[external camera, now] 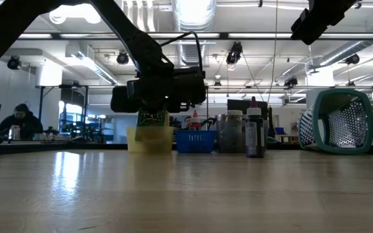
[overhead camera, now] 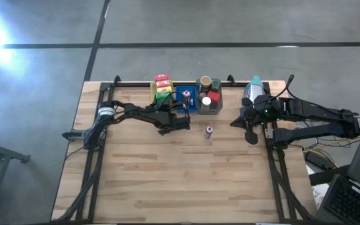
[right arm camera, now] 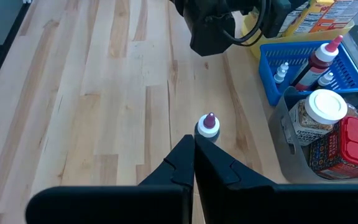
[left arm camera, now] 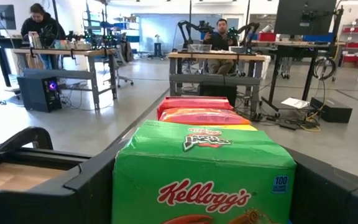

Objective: Pick & Place Kitchen Items
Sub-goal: Put the green cereal box into the yellow bin

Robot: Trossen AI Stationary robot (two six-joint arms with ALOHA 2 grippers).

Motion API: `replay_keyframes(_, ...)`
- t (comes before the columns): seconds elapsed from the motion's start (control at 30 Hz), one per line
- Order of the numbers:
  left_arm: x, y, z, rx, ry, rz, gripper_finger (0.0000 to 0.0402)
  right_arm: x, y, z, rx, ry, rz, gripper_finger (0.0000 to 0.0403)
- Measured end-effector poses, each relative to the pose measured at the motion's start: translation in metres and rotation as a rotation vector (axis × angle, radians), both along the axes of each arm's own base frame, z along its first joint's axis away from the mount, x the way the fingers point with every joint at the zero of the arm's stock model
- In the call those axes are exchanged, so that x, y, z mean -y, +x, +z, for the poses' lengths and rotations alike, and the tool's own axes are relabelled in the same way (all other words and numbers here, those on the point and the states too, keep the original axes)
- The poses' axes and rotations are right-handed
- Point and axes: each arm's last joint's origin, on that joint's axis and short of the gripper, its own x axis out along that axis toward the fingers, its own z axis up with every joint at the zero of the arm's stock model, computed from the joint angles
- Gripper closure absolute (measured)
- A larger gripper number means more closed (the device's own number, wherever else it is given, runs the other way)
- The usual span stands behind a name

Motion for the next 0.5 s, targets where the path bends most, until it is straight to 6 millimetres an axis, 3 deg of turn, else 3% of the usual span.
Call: replay_keyframes(0.5,0.0014,-0.0011,-0.0080,-0.021,-0.005,-0.003,0.0048,0.0000,0.0000,0.0000,0.000,0.000,0.000,0.0394)
